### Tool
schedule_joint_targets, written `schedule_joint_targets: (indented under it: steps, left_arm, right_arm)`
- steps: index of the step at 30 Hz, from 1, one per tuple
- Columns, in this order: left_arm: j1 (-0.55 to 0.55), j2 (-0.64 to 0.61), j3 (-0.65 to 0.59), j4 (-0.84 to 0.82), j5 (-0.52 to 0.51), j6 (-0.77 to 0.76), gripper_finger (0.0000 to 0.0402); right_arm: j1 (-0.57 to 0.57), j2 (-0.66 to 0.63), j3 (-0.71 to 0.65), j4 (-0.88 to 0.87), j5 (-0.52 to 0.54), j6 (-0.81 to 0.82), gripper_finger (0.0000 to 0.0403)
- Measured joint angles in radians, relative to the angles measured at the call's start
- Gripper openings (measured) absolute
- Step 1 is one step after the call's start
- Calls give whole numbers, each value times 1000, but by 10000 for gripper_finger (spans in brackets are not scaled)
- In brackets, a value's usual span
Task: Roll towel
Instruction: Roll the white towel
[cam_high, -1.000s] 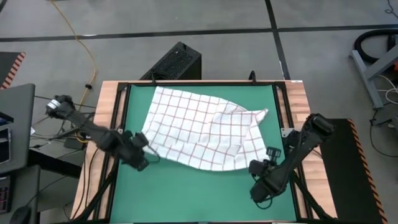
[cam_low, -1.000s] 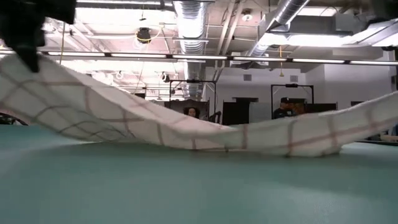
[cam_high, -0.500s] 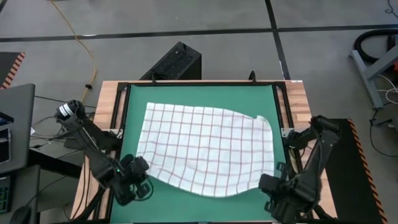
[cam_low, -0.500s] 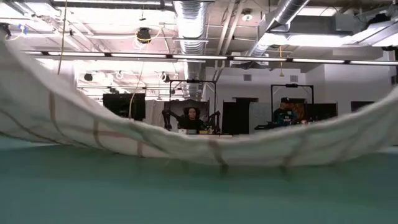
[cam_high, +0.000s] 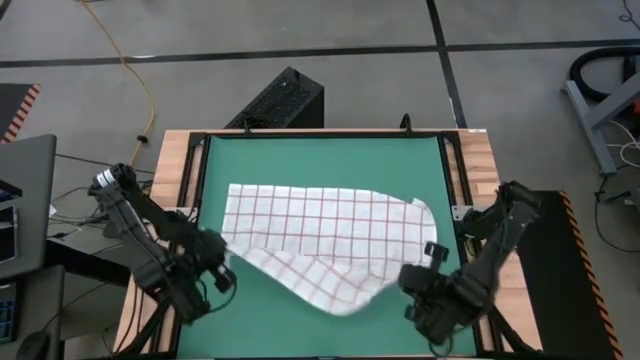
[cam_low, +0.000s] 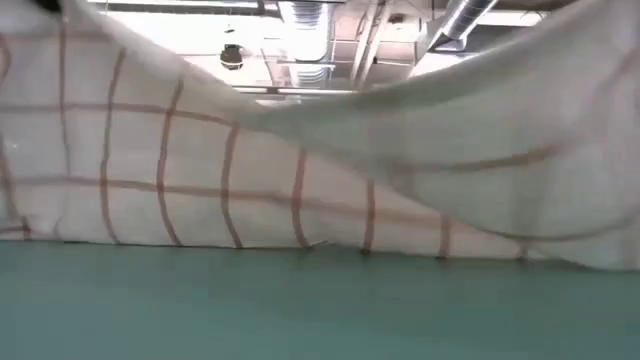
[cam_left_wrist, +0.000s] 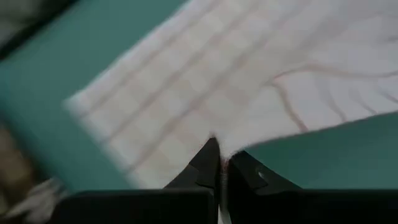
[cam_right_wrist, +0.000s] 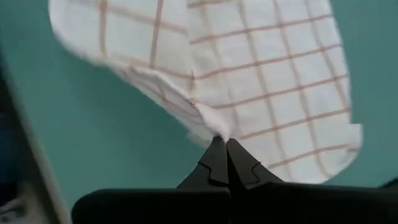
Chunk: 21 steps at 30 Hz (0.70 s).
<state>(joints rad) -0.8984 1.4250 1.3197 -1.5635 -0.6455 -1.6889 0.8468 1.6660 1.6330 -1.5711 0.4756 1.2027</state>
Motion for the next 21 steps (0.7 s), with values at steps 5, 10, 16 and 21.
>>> schedule_joint_targets:
  steps: [5,10,16,21]
  left_arm:
    - [66,-20,-93,25,32,58,0]
    - [159,-17,-171,48,18,157,0]
    - [286,-17,-224,51,-68,291,0]
    - [410,-17,-272,71,-102,425,0]
  right_arm:
    - [-171,-45,-169,-1,-11,39,0]
    - [-322,-111,-367,0,-102,57,0]
    - [-425,-180,-493,-3,-61,29,0]
    - [-504,-223,-513,0,24,-16,0]
